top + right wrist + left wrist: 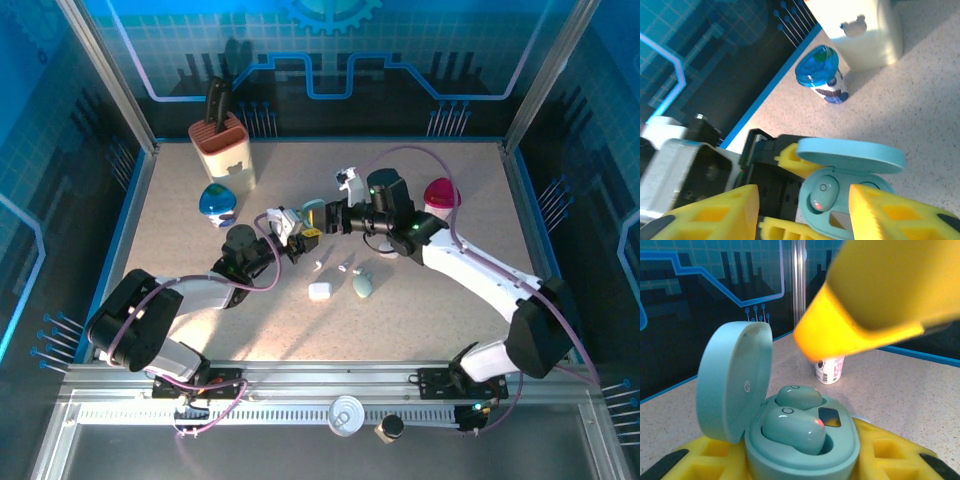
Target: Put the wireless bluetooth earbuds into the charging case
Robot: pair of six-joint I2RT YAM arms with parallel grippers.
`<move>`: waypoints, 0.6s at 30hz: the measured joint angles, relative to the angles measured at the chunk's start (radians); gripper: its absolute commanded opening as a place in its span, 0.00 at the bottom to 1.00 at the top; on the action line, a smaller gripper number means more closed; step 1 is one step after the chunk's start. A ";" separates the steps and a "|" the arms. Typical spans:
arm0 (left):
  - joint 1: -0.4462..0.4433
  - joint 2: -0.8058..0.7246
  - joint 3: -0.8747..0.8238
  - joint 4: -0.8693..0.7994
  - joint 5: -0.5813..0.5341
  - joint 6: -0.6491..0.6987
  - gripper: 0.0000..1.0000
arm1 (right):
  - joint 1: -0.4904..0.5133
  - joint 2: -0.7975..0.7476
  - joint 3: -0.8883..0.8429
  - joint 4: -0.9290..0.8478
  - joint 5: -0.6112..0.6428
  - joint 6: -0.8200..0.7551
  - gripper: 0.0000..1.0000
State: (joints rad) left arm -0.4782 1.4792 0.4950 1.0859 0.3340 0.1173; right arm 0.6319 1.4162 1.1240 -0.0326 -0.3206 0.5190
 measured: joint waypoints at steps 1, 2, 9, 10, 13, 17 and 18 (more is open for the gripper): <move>0.000 0.000 0.000 0.001 0.003 0.014 0.28 | 0.000 -0.012 0.000 0.003 0.000 -0.006 0.48; 0.000 0.000 -0.001 0.002 0.006 0.031 0.28 | 0.000 -0.022 0.000 0.005 0.002 -0.012 0.45; 0.000 -0.011 -0.025 -0.011 0.035 0.163 0.28 | -0.011 0.016 0.109 -0.089 0.028 -0.061 0.32; 0.000 -0.017 -0.031 -0.011 0.038 0.174 0.28 | -0.011 0.036 0.140 -0.109 0.032 -0.069 0.30; 0.000 -0.033 -0.035 -0.007 0.039 0.177 0.28 | -0.011 0.096 0.209 -0.172 0.033 -0.092 0.29; 0.000 -0.052 -0.039 -0.019 0.029 0.134 0.28 | -0.013 0.140 0.230 -0.239 0.033 -0.121 0.29; 0.000 -0.052 -0.039 -0.024 0.026 0.118 0.28 | -0.013 0.140 0.230 -0.257 0.033 -0.126 0.29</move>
State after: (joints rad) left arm -0.4782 1.4273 0.4561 1.0618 0.3599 0.2356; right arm 0.6186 1.5558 1.3540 -0.2901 -0.2878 0.3931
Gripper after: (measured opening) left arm 0.364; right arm 0.294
